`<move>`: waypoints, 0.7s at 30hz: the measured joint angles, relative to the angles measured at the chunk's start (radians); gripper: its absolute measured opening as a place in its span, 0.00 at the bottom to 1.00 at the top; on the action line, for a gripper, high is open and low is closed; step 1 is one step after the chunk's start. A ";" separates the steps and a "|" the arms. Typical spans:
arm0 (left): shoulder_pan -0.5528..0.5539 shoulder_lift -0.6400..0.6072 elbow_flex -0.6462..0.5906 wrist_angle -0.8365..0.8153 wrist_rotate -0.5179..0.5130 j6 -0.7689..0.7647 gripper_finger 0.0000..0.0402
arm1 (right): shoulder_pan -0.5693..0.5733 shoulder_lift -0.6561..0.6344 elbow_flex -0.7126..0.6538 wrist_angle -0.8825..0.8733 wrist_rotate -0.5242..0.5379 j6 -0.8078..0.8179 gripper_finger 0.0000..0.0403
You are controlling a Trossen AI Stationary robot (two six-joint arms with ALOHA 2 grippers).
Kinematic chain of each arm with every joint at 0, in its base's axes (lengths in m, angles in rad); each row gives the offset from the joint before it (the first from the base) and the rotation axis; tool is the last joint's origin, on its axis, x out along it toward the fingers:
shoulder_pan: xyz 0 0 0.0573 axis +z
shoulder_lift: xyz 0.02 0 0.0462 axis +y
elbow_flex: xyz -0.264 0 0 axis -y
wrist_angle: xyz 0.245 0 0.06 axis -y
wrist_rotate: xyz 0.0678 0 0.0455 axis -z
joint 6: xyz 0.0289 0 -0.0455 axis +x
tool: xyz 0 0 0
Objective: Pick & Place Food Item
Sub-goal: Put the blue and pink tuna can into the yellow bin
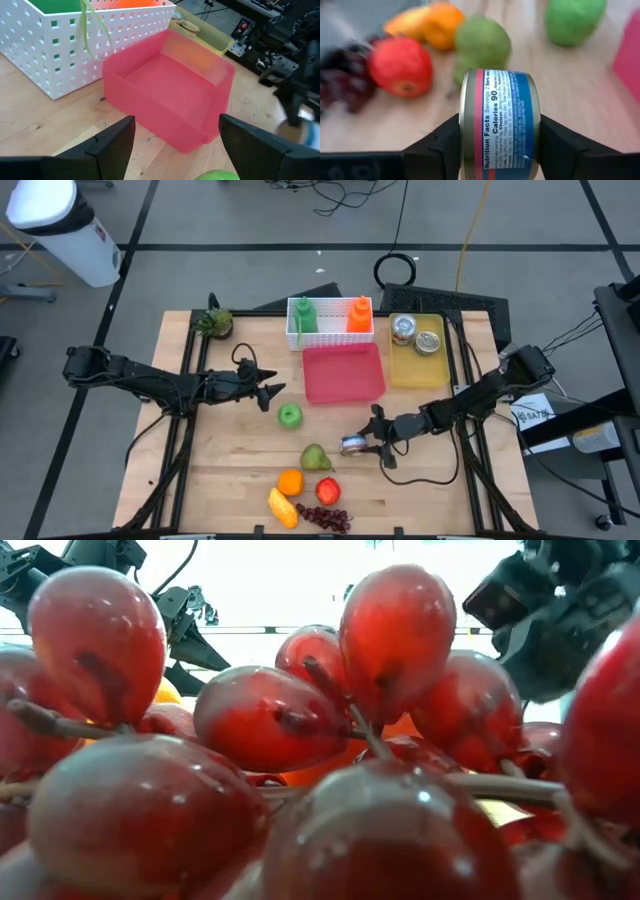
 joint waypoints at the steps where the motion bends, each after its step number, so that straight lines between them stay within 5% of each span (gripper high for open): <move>1: 0.000 0.000 0.000 0.000 0.000 0.000 0.75 | -0.004 -0.025 0.000 0.006 -0.020 0.000 0.47; 5: 0.000 0.000 0.000 -0.002 0.000 0.000 0.75 | -0.023 -0.194 0.000 0.002 -0.044 0.003 0.47; 10: 0.000 0.000 0.000 -0.005 0.000 0.003 0.75 | -0.069 -0.476 0.000 -0.238 -0.003 -0.067 0.47; 12: 0.000 0.000 0.000 -0.005 0.000 0.003 0.75 | -0.102 -0.590 0.001 -0.395 0.144 -0.083 0.47; 21: 0.000 0.000 0.000 -0.005 0.000 0.008 0.75 | -0.356 -0.931 0.000 -0.974 1.117 0.013 0.47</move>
